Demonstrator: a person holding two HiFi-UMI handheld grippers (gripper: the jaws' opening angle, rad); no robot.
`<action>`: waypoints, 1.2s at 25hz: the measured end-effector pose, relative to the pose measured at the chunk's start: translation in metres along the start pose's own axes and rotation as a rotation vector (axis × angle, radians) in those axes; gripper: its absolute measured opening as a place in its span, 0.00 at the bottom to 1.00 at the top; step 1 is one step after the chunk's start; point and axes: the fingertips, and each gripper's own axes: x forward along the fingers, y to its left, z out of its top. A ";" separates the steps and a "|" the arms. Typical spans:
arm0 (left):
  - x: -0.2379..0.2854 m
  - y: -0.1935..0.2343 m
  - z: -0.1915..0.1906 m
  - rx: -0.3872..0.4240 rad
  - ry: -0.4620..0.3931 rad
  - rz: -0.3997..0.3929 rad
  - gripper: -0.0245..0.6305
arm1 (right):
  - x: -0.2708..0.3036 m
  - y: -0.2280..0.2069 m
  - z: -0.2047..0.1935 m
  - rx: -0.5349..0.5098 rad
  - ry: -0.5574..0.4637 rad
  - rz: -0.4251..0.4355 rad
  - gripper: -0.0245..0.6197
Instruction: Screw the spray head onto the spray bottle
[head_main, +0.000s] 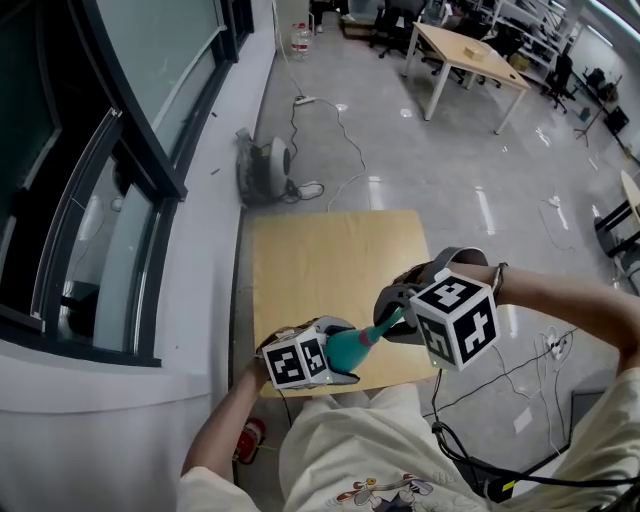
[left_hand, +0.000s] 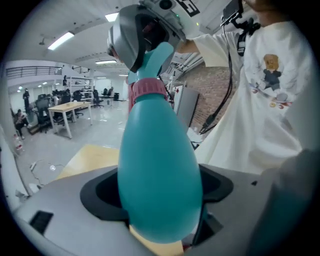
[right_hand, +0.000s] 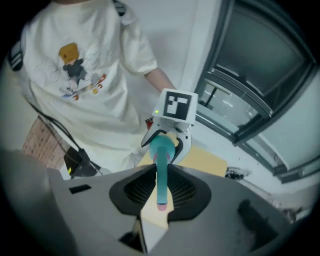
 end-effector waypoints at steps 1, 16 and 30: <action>-0.001 0.008 -0.002 -0.003 0.007 0.062 0.69 | 0.002 -0.004 -0.003 0.078 -0.010 0.002 0.15; -0.057 0.093 -0.014 0.080 0.202 1.064 0.68 | -0.001 -0.043 -0.016 1.272 -0.326 0.205 0.15; -0.059 0.099 -0.022 -0.027 0.045 0.930 0.68 | -0.026 -0.061 -0.013 1.031 -0.316 0.013 0.26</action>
